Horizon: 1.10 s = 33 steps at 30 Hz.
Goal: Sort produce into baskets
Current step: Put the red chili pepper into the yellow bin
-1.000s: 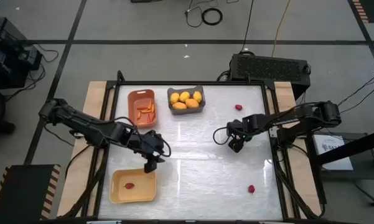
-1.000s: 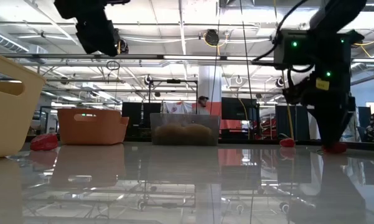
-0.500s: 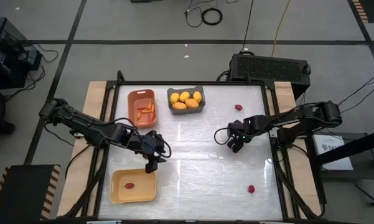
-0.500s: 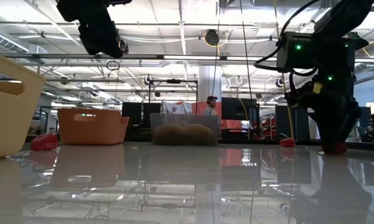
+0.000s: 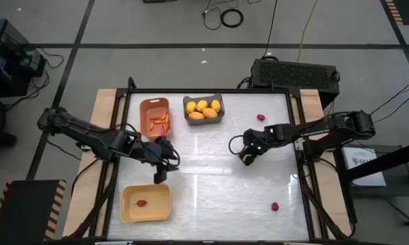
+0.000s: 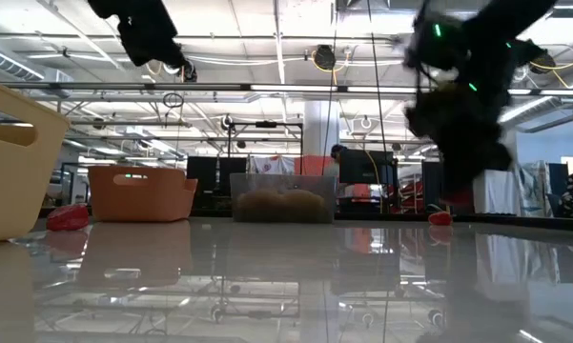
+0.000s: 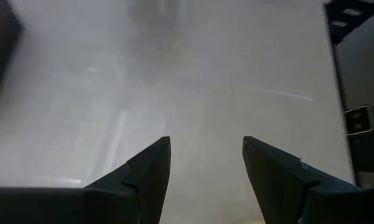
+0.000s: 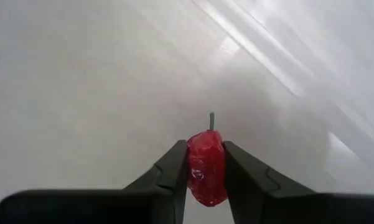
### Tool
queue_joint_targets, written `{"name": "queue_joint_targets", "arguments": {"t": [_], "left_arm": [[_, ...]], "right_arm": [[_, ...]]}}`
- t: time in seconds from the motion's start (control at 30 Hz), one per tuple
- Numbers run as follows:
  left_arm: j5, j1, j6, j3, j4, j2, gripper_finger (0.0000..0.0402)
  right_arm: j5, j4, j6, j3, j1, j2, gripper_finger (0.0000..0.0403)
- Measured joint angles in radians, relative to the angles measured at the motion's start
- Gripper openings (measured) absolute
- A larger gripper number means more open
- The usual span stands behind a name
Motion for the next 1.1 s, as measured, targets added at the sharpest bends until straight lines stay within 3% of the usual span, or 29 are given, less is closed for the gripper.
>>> {"name": "queue_joint_targets", "arguments": {"t": [0.3, 0.67, 0.83, 1.03, 1.1], "left_arm": [[-0.072, 0.056, 0.054, -0.047, -0.075, -0.105, 0.0207], [0.001, 0.098, 0.025, -0.323, 0.132, -0.234, 0.0207], [0.007, 0.098, 0.019, -0.378, 0.134, -0.235, 0.0207], [-0.042, 0.099, 0.028, -0.388, 0.130, -0.235, 0.0207], [-0.059, 0.100, 0.045, -0.388, 0.130, -0.235, 0.0207]], "right_arm": [[-0.002, 0.585, -0.009, 0.030, 0.105, 0.044, 0.0080], [0.001, 1.136, -0.125, 0.053, 0.232, 0.276, 0.0080], [0.001, 1.173, -0.227, 0.228, 0.263, 0.447, 0.0080], [-0.002, 1.108, -0.396, 0.543, 0.273, 0.666, 0.0080], [-0.048, 1.081, -0.440, 0.640, 0.265, 0.729, 0.0080]]}}
